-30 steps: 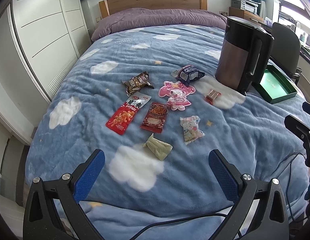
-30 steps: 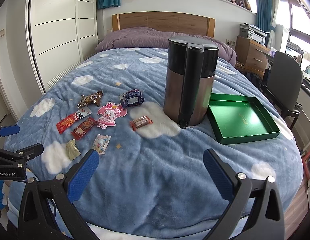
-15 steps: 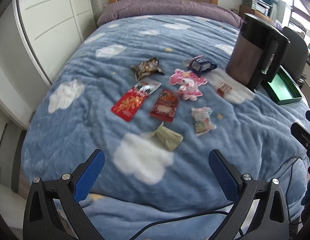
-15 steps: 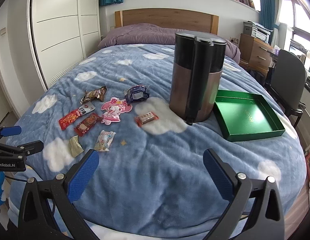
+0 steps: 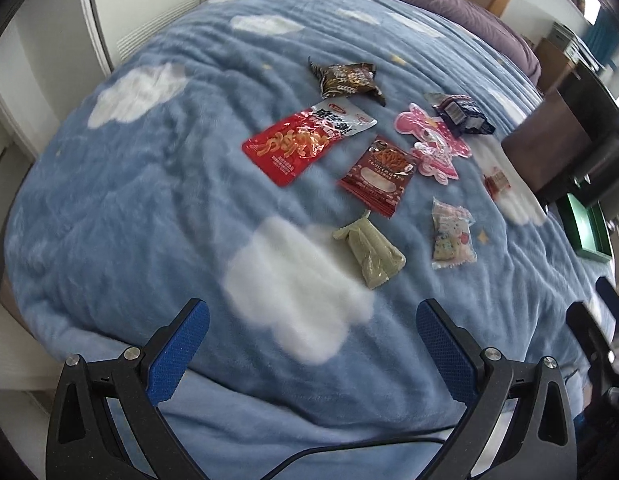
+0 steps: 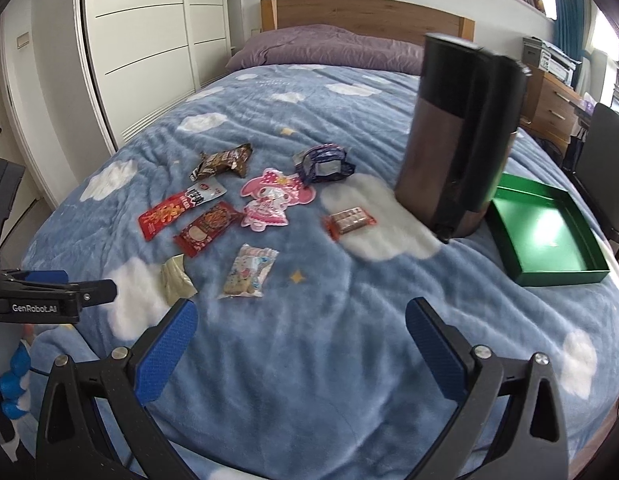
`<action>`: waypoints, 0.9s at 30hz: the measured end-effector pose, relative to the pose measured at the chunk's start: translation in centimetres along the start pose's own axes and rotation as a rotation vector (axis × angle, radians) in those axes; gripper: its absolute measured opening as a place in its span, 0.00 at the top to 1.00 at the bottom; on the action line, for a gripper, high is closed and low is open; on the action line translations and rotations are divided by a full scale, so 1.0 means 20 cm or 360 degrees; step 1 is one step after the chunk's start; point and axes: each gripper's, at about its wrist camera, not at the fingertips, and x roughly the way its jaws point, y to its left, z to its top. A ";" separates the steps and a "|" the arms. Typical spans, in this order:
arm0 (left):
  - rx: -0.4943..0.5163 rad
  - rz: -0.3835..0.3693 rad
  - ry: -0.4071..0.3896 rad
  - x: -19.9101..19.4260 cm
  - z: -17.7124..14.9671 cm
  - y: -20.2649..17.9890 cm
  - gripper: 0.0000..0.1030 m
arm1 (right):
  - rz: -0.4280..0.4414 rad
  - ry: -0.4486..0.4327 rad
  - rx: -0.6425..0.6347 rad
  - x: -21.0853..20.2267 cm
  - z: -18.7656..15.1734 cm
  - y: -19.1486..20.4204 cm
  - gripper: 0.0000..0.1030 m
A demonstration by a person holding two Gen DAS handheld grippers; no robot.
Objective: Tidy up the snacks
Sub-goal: 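Grasp the pale green packet with the left gripper while the right grasps the clear candy packet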
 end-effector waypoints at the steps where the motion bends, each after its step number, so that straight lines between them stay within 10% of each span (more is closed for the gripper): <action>1: -0.0017 -0.0006 0.0009 0.02 0.01 0.00 0.02 | 0.0007 0.0008 0.0004 0.01 0.00 0.00 0.00; 23: -0.0095 0.0067 0.0193 0.47 0.17 -0.15 0.43 | 0.0364 0.0283 0.0166 0.53 0.06 0.03 0.00; 27: -0.0111 0.0029 0.0191 0.50 0.20 -0.16 0.52 | 0.0429 0.0333 0.0201 0.60 0.05 0.03 0.17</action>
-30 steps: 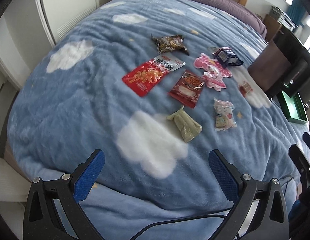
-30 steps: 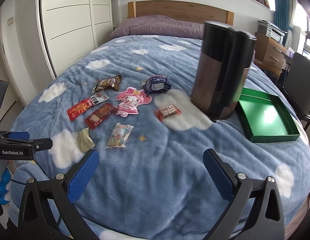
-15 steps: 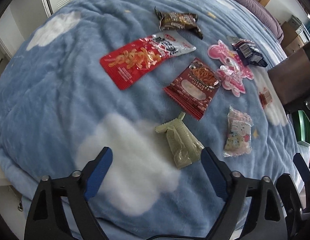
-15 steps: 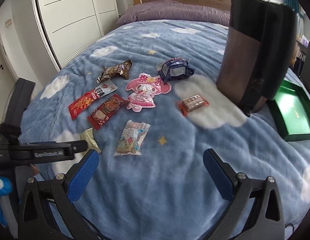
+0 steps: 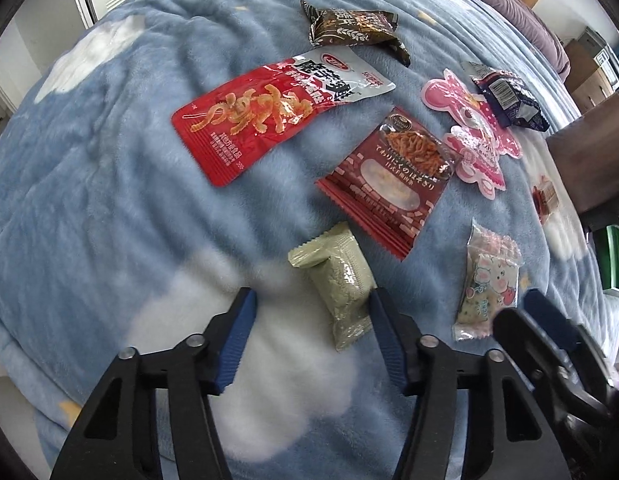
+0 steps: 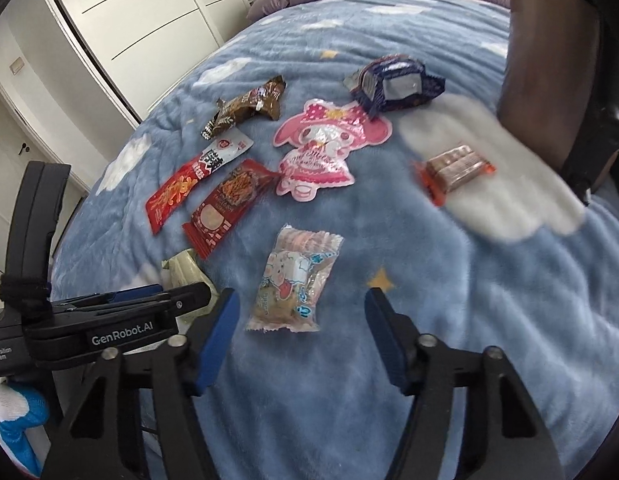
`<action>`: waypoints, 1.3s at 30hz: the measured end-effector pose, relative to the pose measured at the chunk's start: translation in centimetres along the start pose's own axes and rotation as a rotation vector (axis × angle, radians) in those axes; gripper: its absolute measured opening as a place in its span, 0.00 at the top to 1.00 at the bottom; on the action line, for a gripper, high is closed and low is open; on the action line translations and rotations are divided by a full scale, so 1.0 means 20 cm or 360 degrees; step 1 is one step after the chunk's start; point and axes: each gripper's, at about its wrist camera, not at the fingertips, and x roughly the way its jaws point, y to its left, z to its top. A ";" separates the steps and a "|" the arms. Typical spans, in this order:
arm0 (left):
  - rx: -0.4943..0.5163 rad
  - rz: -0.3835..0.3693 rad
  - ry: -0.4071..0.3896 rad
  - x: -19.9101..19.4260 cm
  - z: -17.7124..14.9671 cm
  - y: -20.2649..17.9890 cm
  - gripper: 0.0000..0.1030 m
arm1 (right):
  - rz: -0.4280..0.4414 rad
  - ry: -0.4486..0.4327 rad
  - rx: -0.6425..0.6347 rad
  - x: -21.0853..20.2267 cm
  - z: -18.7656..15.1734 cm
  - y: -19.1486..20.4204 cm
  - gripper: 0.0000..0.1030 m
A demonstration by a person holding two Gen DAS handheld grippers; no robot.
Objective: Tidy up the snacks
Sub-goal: 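Grasp the pale green packet with the left gripper while the right grasps the clear candy packet, then carry both held packets past the kettle to above the green tray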
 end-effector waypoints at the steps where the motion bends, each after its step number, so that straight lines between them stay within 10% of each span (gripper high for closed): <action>1: -0.0013 -0.0020 0.0005 0.01 0.01 0.00 0.54 | 0.0022 0.0007 0.0013 0.02 0.00 0.00 0.18; 11: -0.0155 -0.0250 0.0080 0.05 0.13 0.14 0.57 | 0.0188 0.0060 0.0105 0.11 0.02 -0.01 0.34; 15: -0.0199 -0.0279 0.0100 0.07 0.16 0.17 0.57 | 0.0213 0.0081 0.0133 0.15 0.03 -0.02 0.77; 25: -0.0227 -0.0280 0.0077 0.08 0.10 0.13 0.86 | 0.0210 0.0081 0.0065 0.17 0.04 -0.02 0.93; 39: -0.0155 -0.0260 -0.0009 -0.04 0.04 0.12 0.87 | 0.0242 0.0013 0.0011 0.09 0.06 0.01 1.00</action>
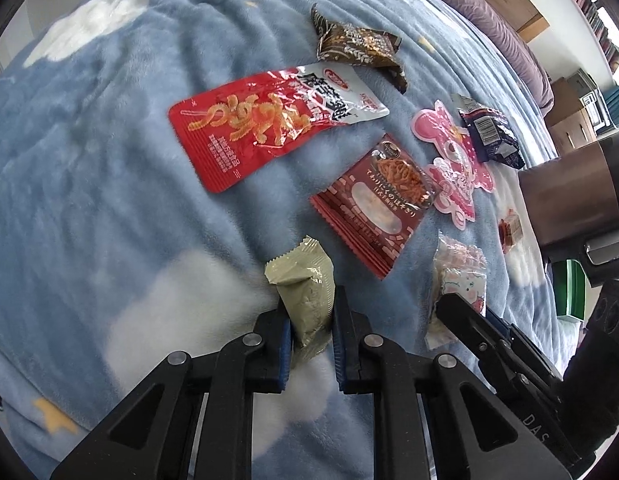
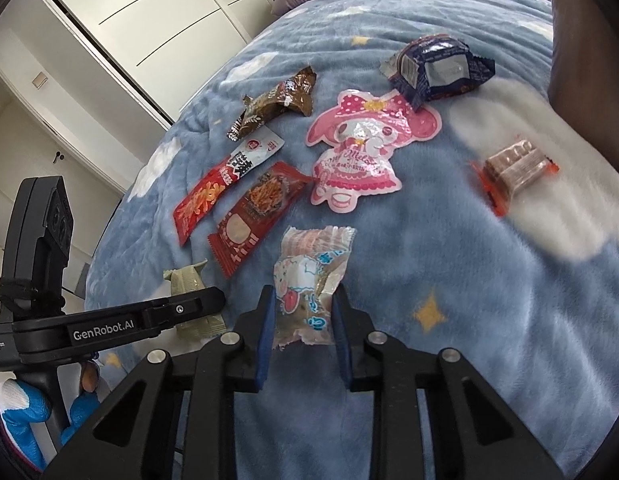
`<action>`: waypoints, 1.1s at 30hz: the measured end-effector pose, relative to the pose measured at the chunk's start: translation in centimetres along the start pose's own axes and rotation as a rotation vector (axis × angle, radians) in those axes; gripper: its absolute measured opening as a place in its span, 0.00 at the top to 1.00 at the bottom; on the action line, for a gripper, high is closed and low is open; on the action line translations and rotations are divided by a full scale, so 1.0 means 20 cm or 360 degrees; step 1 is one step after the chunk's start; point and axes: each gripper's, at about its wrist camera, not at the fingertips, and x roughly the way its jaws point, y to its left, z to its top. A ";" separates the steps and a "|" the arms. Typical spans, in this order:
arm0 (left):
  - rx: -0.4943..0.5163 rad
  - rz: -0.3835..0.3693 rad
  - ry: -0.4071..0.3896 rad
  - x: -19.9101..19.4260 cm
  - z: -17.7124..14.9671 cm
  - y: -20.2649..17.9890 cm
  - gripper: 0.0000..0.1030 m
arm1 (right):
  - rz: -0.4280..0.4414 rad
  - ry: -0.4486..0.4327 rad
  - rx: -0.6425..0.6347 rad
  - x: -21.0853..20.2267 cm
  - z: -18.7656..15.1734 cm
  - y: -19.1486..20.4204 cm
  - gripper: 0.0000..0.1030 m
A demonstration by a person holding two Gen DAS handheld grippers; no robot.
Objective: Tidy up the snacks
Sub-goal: 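Carry both held packets past the kettle to above the green tray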
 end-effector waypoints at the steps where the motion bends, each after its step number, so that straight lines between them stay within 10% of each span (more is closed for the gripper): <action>1: 0.0003 0.0003 -0.0006 -0.01 0.00 0.00 0.87 | -0.0002 -0.0007 -0.0008 -0.01 0.00 0.01 1.00; 33: 0.0373 -0.0023 -0.0256 -0.66 -0.29 -0.39 0.87 | -0.0141 -0.0431 0.0036 -0.97 -0.27 0.03 1.00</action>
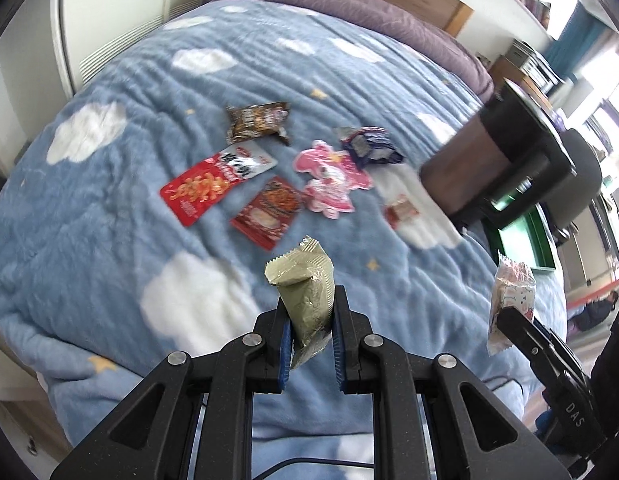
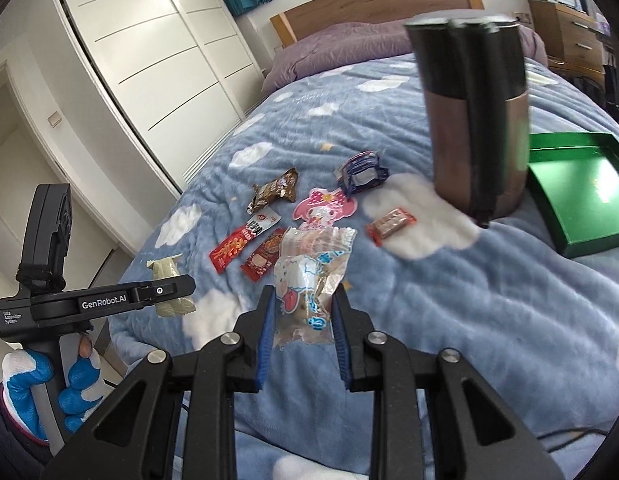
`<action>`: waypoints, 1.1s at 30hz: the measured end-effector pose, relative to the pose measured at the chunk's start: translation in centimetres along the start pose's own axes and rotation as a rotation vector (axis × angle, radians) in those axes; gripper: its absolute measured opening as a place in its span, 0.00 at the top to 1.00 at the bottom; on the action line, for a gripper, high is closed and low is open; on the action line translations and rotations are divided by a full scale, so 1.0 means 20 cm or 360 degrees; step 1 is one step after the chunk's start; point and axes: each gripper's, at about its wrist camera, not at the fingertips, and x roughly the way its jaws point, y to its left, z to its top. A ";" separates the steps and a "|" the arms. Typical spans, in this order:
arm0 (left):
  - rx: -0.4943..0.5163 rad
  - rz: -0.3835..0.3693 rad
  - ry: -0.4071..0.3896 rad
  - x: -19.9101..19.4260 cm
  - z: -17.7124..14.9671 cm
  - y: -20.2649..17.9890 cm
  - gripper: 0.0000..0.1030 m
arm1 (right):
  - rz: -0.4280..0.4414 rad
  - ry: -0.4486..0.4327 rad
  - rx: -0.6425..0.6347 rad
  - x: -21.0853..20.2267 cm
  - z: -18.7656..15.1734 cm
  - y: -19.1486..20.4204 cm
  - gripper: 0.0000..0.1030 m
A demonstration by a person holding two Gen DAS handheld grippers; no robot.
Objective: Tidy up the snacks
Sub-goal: 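Carry both held packets past the kettle to above the green tray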
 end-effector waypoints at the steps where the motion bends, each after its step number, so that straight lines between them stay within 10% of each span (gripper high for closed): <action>1: 0.0018 -0.0006 0.0000 -0.01 -0.01 -0.03 0.87 | -0.0012 -0.0022 0.0014 -0.04 -0.01 -0.02 1.00; 33: 0.0749 -0.0161 0.0054 0.03 -0.08 -1.14 0.87 | -0.0325 -0.0302 0.0340 -0.54 -0.11 -0.67 1.00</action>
